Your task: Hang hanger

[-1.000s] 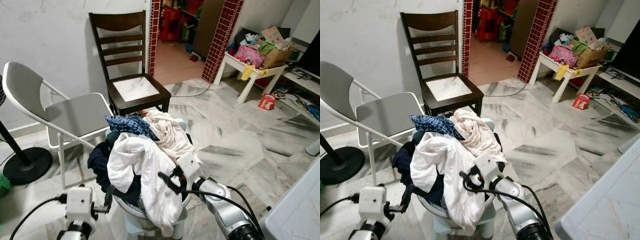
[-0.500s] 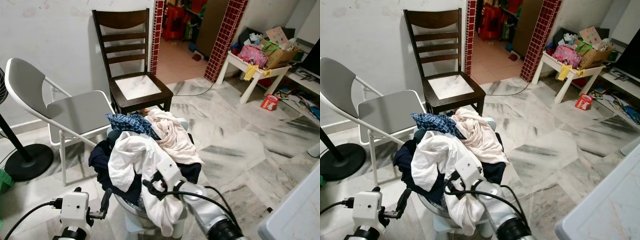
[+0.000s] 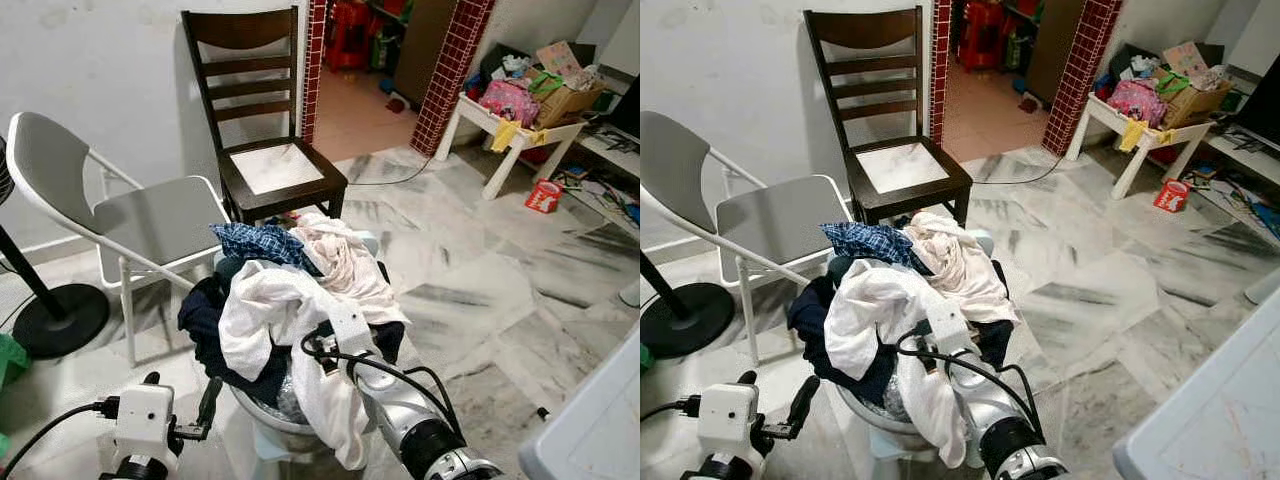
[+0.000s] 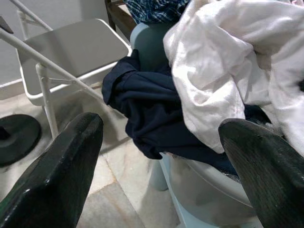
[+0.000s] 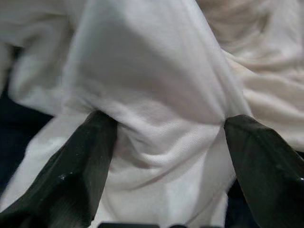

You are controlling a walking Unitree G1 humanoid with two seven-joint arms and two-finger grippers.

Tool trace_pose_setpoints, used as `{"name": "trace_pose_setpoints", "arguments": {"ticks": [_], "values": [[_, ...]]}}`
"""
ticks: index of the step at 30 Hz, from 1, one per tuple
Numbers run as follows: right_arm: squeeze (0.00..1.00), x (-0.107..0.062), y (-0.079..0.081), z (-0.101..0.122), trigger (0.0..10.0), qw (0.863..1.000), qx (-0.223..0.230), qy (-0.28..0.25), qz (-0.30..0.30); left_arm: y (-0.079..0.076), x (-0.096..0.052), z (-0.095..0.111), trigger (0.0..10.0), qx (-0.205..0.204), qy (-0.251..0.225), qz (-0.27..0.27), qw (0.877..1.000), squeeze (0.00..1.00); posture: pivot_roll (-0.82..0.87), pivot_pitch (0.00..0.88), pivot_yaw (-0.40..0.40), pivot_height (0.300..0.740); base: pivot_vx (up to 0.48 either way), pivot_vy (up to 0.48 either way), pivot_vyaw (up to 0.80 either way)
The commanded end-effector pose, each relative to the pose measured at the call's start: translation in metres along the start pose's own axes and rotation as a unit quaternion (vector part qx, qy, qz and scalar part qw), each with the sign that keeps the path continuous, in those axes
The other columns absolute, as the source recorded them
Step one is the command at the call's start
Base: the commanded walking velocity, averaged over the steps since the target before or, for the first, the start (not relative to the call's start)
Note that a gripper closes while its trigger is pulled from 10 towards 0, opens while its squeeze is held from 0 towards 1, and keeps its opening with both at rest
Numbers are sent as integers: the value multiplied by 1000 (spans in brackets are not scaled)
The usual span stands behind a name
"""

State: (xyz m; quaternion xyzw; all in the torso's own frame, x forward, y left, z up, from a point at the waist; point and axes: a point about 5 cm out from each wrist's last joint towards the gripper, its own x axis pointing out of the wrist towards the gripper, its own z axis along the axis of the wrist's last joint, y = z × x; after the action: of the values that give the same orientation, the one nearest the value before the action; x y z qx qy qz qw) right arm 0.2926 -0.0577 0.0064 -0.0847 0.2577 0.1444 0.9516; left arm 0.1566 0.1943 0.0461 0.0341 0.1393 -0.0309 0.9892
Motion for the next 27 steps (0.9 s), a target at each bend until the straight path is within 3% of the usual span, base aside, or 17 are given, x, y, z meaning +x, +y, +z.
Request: {"name": "trace_pose_setpoints", "arguments": {"ticks": [1,15,27], "values": [[0,0,-11,-3,0,1000,9,8,-23,0,-1,2,10000,-1,-1,-5,1000,0,194,73,-70,740,0,0,0],[0,1,-11,-6,0,999,21,10,-38,-8,2,14,10000,9,-33,-53,998,0,195,68,-71,740,0,0,0],[0,-1,-55,3,0,989,-15,-11,-148,-11,6,13,10000,12,-31,-42,999,0,189,53,-81,740,0,0,0]]}}
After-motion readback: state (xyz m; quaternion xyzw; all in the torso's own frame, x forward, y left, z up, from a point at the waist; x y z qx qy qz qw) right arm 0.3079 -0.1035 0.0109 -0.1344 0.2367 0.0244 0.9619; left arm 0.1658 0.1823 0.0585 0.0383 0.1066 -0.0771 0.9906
